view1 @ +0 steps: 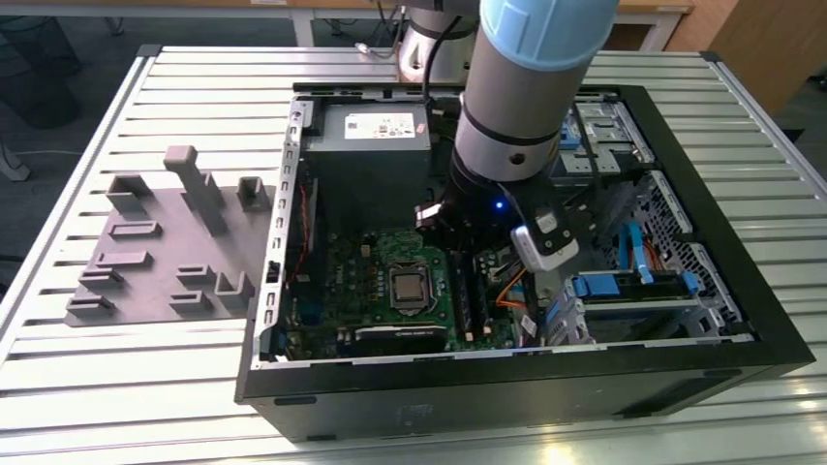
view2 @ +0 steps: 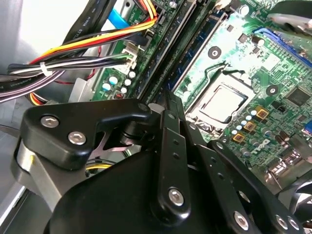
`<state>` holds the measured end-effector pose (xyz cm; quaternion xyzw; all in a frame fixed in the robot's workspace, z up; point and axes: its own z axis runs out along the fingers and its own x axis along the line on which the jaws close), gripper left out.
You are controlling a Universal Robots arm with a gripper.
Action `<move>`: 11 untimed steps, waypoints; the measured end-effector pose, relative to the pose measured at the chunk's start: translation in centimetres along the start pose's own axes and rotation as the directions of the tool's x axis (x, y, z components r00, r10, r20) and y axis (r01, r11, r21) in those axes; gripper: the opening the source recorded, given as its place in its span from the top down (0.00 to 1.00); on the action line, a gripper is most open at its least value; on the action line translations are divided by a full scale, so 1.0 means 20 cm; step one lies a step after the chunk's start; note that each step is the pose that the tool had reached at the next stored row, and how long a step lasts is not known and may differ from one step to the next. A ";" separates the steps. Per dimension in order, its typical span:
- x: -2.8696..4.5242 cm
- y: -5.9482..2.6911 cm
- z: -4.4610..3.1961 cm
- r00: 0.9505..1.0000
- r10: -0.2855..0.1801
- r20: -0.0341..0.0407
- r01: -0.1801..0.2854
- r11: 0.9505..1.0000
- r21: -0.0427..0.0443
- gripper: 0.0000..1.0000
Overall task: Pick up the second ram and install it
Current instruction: 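Press down the second ram until it locks into place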
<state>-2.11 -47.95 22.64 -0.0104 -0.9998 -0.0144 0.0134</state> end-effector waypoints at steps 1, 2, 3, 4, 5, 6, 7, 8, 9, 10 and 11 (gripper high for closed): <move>0.000 0.000 0.004 1.000 0.000 0.000 0.000 1.000 0.000 0.89; 0.000 0.000 0.009 1.000 0.000 0.000 0.000 1.000 0.000 0.89; 0.000 0.000 0.013 1.000 0.000 0.000 0.000 1.000 0.000 0.89; 0.000 0.000 0.017 1.000 0.000 0.000 0.000 1.000 0.000 0.89; -0.001 -0.001 0.019 1.000 0.000 0.000 0.000 1.000 0.000 0.89; -0.001 -0.001 0.021 1.000 0.000 0.000 0.000 1.000 0.000 0.89; -0.001 -0.001 0.024 1.000 0.000 0.000 0.000 1.000 0.000 0.89; -0.001 -0.001 0.026 1.000 0.000 0.000 0.000 1.000 0.000 0.89; -0.001 -0.001 0.028 1.000 0.000 0.000 0.000 1.000 0.000 0.89; -0.001 -0.001 0.030 1.000 0.000 0.000 0.000 1.000 0.001 0.89; -0.001 -0.002 0.033 1.000 0.000 0.000 0.000 1.000 0.001 0.89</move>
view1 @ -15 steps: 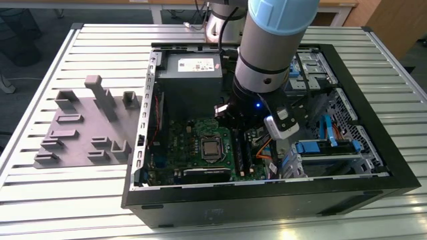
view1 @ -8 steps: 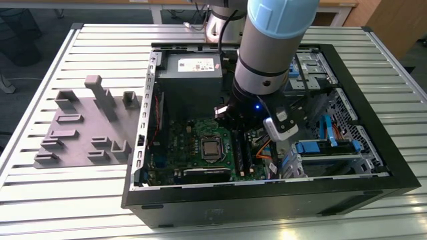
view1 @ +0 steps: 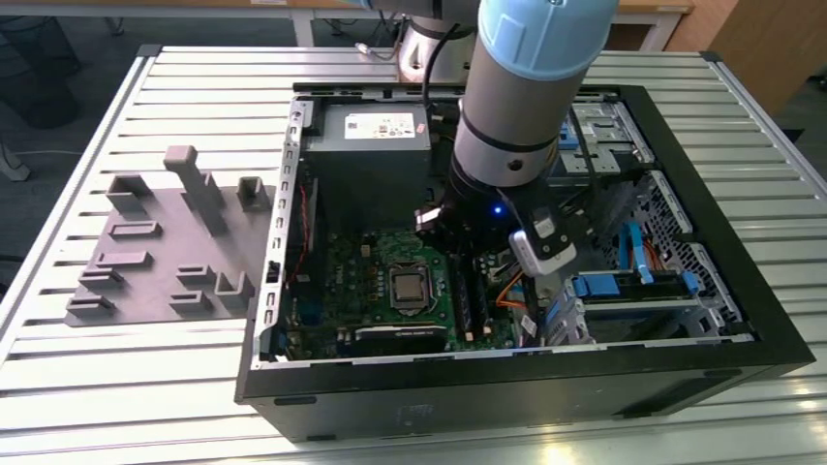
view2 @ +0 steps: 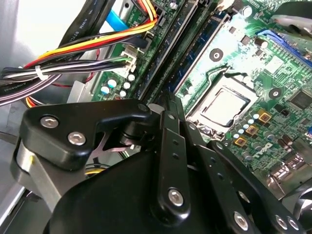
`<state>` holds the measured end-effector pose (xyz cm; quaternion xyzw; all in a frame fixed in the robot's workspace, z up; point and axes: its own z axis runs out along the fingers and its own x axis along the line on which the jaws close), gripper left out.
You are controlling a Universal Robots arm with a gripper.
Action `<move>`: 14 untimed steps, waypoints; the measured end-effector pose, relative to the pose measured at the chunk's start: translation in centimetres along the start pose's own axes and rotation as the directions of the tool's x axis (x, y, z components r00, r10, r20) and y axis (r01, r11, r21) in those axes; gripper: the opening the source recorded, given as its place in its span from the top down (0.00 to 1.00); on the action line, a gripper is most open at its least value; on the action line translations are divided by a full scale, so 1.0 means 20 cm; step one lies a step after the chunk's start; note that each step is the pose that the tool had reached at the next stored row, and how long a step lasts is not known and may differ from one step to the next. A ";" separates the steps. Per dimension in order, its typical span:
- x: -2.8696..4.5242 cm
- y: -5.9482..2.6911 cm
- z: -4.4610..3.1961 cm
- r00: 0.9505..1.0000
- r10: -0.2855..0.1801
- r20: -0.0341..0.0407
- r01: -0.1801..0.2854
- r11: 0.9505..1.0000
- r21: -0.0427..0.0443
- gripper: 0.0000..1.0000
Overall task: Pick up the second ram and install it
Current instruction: 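Press down the second ram until it locks into place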
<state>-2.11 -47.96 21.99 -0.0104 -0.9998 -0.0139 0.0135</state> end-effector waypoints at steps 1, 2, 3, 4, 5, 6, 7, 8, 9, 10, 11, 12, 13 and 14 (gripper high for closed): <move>0.000 0.000 0.003 1.000 0.000 0.000 0.000 1.000 0.000 0.89; 0.000 0.000 0.007 1.000 0.000 0.000 0.000 1.000 0.000 0.89; 0.000 0.000 0.011 1.000 0.000 0.000 0.000 1.000 0.000 0.89; -0.001 0.000 0.016 1.000 0.000 0.000 0.000 1.000 -0.001 0.89; -0.001 0.000 0.018 1.000 0.000 0.000 0.000 1.000 0.000 0.89; -0.001 -0.001 0.021 1.000 0.000 0.000 0.000 1.000 0.000 0.89; -0.001 -0.001 0.023 1.000 0.000 0.000 0.000 1.000 0.000 0.89; -0.001 -0.001 0.023 1.000 0.000 0.000 0.000 1.000 0.000 0.89; -0.001 0.000 0.023 1.000 0.000 0.000 0.000 1.000 0.000 0.89; -0.001 0.000 0.019 1.000 0.000 0.000 0.000 1.000 -0.001 0.89; -0.001 0.001 0.013 1.000 0.000 0.001 0.000 1.000 -0.003 0.89; -0.001 0.003 0.004 1.000 0.000 0.001 0.000 1.000 -0.005 0.89; 0.000 0.002 -0.010 1.000 0.000 0.001 0.000 1.000 -0.003 0.89; 0.001 0.001 -0.025 1.000 0.000 0.000 0.000 1.000 -0.001 0.89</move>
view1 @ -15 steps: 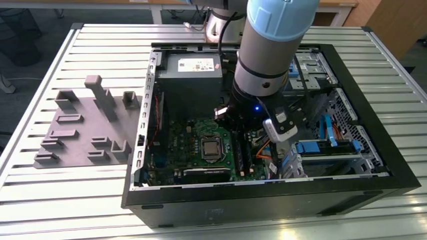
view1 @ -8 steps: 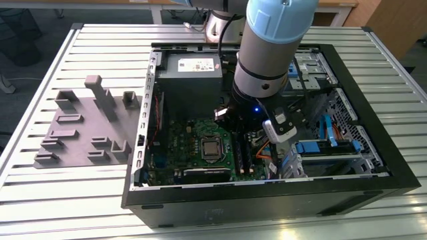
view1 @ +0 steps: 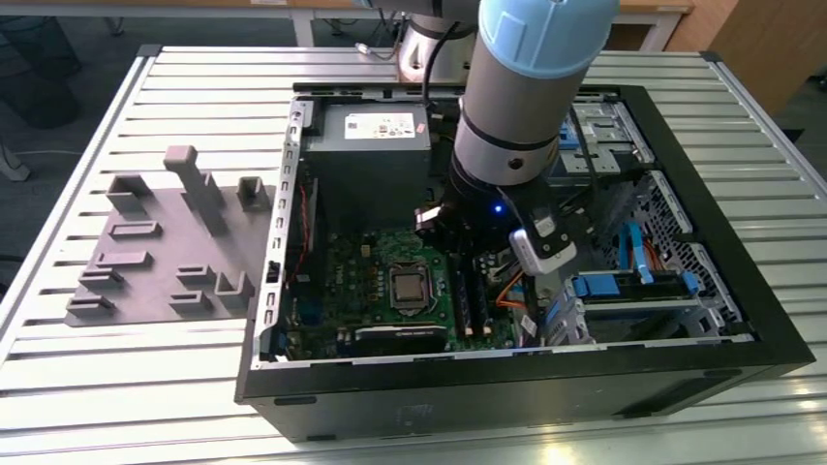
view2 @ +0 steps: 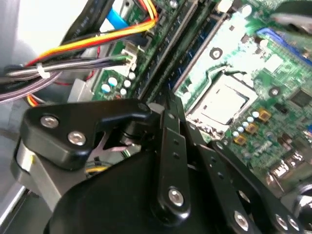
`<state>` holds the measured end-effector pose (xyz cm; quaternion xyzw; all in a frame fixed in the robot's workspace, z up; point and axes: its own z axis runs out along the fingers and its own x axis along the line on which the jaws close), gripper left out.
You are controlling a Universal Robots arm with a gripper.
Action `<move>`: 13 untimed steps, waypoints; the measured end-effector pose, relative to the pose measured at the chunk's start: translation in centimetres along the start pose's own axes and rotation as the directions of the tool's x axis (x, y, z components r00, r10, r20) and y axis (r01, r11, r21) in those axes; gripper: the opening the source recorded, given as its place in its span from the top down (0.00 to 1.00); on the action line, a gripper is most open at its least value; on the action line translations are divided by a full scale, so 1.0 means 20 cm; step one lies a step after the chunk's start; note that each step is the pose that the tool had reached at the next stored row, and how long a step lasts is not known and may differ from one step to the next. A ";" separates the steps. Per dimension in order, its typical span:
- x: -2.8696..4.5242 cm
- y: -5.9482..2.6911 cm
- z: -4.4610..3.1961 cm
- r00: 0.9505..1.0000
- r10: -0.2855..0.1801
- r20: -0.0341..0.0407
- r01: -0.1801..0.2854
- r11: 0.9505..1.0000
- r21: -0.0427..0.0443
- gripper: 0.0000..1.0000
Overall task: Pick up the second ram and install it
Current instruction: 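Press down the second ram until it locks into place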
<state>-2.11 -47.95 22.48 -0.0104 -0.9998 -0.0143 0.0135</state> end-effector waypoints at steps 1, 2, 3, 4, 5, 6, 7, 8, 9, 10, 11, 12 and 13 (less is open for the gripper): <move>0.000 0.001 -0.008 1.000 0.000 0.000 0.000 1.000 -0.001 0.89; 0.000 0.001 -0.017 1.000 0.000 0.000 0.000 1.000 0.000 0.89; 0.001 0.001 -0.022 1.000 0.000 0.000 0.000 1.000 0.000 0.89; 0.000 0.001 -0.023 1.000 0.000 0.000 0.000 1.000 0.000 0.89; 0.000 0.001 -0.023 1.000 0.000 0.000 0.000 1.000 0.000 0.89; 0.000 0.001 -0.023 1.000 0.000 0.000 0.000 1.000 0.000 0.89; 0.000 0.001 -0.023 1.000 0.000 0.000 0.000 1.000 0.000 0.89; 0.000 0.001 -0.023 1.000 0.000 0.000 0.000 1.000 0.000 0.89; 0.000 0.001 -0.023 1.000 0.000 -0.001 0.000 1.000 0.000 0.89; 0.000 0.001 -0.024 1.000 0.000 -0.001 0.000 1.000 0.000 0.89; 0.000 0.001 -0.024 1.000 0.000 -0.001 0.000 1.000 0.000 0.89; 0.001 0.001 -0.024 1.000 0.000 -0.001 0.000 1.000 0.000 0.89; 0.000 0.001 -0.024 1.000 0.000 -0.001 0.000 1.000 0.000 0.89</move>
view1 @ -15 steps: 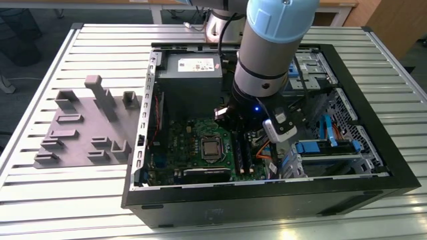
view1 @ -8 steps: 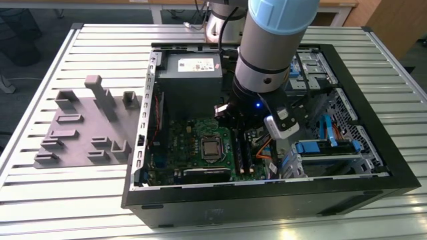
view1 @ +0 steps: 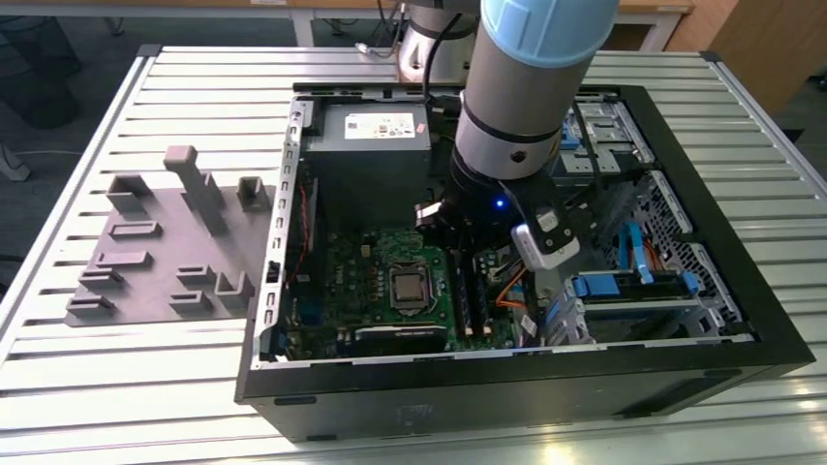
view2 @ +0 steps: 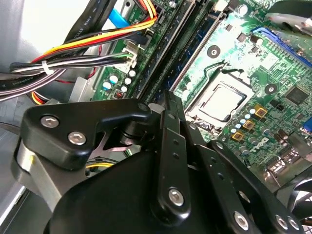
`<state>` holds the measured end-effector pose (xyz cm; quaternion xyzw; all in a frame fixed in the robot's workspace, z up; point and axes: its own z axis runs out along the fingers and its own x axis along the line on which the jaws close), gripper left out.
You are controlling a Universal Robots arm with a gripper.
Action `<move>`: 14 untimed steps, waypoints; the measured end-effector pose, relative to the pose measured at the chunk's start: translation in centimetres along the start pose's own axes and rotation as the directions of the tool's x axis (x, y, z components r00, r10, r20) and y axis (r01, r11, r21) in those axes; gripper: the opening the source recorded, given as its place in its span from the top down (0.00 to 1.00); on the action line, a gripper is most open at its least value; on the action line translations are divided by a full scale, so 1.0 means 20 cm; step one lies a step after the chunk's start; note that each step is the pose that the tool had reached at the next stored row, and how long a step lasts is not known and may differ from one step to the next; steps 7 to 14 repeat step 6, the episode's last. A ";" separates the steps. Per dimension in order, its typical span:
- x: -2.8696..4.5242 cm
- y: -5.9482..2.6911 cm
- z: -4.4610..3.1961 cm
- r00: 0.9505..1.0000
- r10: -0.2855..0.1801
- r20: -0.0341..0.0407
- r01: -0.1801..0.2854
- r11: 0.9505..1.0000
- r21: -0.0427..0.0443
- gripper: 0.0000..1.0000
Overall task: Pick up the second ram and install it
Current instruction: 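Press down the second ram until it locks into place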
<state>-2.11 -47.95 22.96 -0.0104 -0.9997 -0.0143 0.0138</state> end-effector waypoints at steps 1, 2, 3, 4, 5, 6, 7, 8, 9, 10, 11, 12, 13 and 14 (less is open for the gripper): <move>0.000 0.000 0.000 1.000 0.000 0.000 0.000 1.000 0.000 0.89; 0.000 0.000 0.000 1.000 0.000 0.000 0.000 1.000 0.000 0.89; 0.000 0.000 0.000 1.000 0.000 0.000 0.000 1.000 0.000 0.89; 0.000 0.000 0.000 1.000 0.000 0.000 0.000 1.000 0.000 0.89; 0.000 0.000 0.000 1.000 0.000 0.000 0.000 1.000 0.000 0.89; 0.000 0.000 0.000 1.000 0.000 0.000 0.000 1.000 0.000 0.89; 0.000 0.000 0.000 1.000 0.000 0.000 0.000 1.000 0.000 0.89; 0.000 0.000 0.000 1.000 0.000 0.000 0.000 1.000 0.000 0.89; 0.000 0.000 0.000 1.000 0.000 0.000 0.000 1.000 0.000 0.89; 0.000 0.000 0.000 1.000 0.000 0.000 0.000 1.000 0.000 0.89; 0.000 0.000 0.000 1.000 0.000 0.000 0.000 1.000 0.000 0.89; 0.000 0.000 0.000 1.000 0.000 0.000 0.000 1.000 0.000 0.89; 0.000 0.000 0.000 1.000 0.000 0.000 0.000 1.000 0.000 0.89; 0.000 0.000 0.000 1.000 0.000 0.000 0.000 1.000 0.000 0.89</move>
